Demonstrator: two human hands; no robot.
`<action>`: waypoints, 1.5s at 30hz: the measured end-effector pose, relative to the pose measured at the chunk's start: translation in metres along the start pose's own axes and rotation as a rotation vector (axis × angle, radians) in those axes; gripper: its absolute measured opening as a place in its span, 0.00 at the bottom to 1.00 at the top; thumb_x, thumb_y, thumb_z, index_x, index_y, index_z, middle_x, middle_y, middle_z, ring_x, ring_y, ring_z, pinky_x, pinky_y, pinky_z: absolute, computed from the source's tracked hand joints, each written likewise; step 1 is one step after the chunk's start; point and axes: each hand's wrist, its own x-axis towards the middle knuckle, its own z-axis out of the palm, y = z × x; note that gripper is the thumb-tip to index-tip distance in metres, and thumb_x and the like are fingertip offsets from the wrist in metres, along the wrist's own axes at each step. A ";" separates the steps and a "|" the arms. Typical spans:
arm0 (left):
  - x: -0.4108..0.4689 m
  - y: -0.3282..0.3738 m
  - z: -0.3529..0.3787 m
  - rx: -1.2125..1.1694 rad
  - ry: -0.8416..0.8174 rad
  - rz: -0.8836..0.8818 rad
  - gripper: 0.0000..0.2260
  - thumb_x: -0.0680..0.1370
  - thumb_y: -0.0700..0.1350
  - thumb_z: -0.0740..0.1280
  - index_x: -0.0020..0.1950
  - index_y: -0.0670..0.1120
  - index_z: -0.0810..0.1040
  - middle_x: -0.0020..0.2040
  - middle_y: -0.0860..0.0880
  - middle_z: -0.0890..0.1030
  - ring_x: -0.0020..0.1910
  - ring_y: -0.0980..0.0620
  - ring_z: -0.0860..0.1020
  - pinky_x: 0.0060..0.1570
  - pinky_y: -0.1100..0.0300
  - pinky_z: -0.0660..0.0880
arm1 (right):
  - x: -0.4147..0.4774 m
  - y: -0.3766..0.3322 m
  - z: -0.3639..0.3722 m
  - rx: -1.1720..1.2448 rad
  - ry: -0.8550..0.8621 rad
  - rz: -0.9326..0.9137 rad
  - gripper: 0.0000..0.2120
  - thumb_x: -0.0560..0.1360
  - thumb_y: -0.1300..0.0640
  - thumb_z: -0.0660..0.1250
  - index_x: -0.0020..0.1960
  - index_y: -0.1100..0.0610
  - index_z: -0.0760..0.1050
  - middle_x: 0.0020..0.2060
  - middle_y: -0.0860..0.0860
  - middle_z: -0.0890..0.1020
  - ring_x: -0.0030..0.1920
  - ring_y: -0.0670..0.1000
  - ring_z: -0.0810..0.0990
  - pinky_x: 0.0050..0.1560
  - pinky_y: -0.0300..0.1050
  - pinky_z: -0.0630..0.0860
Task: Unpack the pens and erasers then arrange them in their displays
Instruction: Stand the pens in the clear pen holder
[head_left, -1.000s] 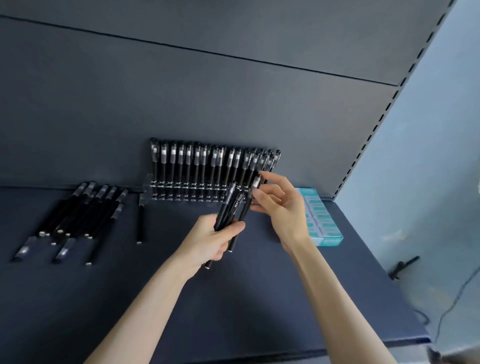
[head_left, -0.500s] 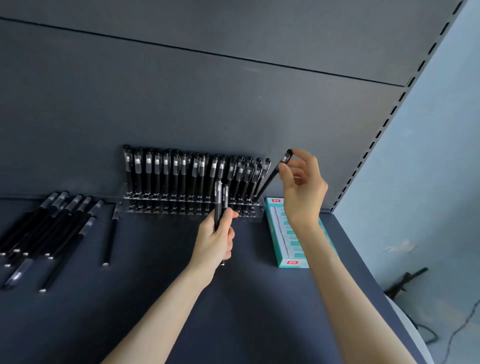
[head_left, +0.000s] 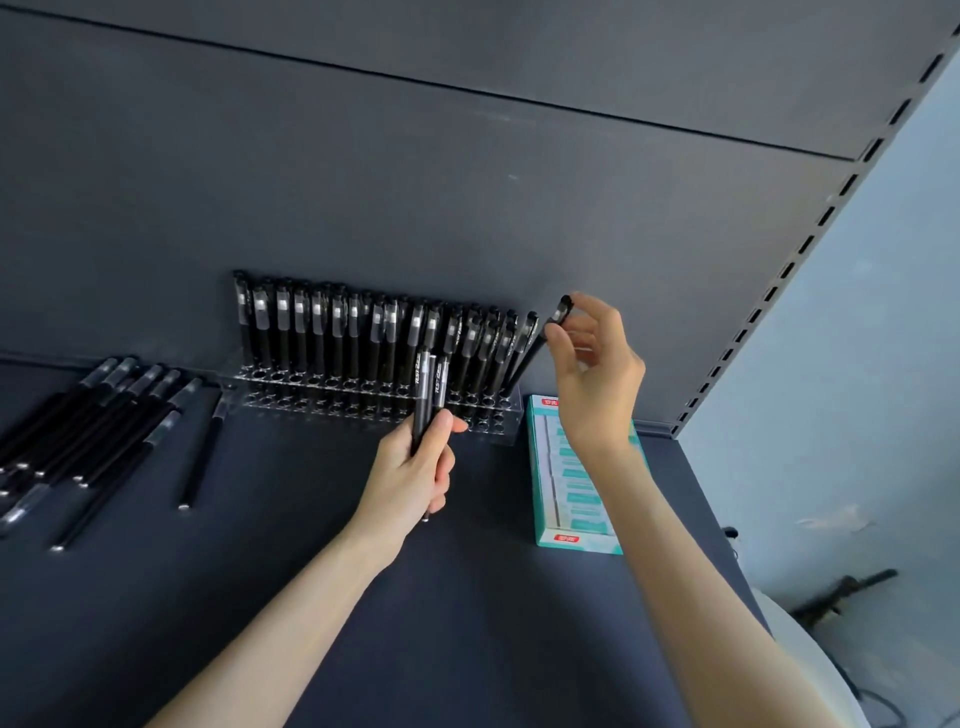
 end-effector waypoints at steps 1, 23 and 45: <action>0.000 0.000 0.000 0.003 0.002 0.006 0.12 0.81 0.50 0.60 0.52 0.42 0.76 0.27 0.52 0.67 0.23 0.56 0.61 0.23 0.61 0.58 | -0.001 0.001 0.001 -0.031 -0.021 0.001 0.12 0.75 0.64 0.68 0.57 0.58 0.74 0.39 0.44 0.79 0.38 0.39 0.78 0.44 0.28 0.73; -0.017 0.011 -0.016 -0.012 -0.104 0.007 0.09 0.76 0.52 0.66 0.48 0.48 0.81 0.28 0.49 0.71 0.23 0.54 0.64 0.22 0.61 0.63 | -0.035 -0.033 0.008 0.214 -0.382 0.191 0.07 0.72 0.55 0.72 0.48 0.48 0.77 0.35 0.42 0.81 0.37 0.41 0.79 0.41 0.31 0.72; 0.005 0.057 -0.230 -0.003 -0.003 -0.027 0.12 0.80 0.54 0.60 0.50 0.47 0.77 0.29 0.50 0.74 0.19 0.57 0.60 0.20 0.69 0.54 | -0.058 -0.136 0.180 0.244 -0.041 0.101 0.16 0.74 0.64 0.68 0.53 0.45 0.72 0.40 0.45 0.81 0.40 0.46 0.81 0.43 0.34 0.75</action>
